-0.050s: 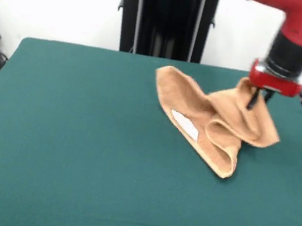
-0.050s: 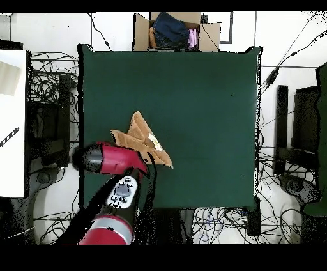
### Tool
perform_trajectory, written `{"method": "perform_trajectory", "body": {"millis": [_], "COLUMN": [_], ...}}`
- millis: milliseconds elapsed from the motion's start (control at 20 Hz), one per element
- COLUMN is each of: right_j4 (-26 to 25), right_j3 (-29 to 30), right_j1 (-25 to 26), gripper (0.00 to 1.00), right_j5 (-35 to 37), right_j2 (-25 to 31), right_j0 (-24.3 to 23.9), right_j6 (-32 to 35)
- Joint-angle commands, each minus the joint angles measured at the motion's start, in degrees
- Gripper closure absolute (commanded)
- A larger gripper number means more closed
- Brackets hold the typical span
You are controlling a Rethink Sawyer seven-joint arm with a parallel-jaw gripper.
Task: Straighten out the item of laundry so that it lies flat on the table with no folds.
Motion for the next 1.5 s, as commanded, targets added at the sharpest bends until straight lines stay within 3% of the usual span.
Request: {"method": "perform_trajectory", "body": {"millis": [50,250,950,1500], "right_j4": [-5.7,-9.7,-24.9,-34.0], "right_j3": [1.6,0.9,2.7,-2.7], "right_j1": [-10.7,-11.8,-9.8,-9.6], "gripper": [1.0,1.0,1.0,1.0], "right_j5": [12.3,14.0,9.9,18.1], "right_j2": [4.5,6.8,19.6,28.0], "right_j0": [-9.7,-15.5,-40.0,-52.1], "right_j6": [-4.6,-8.5,-17.5,-21.3]}}
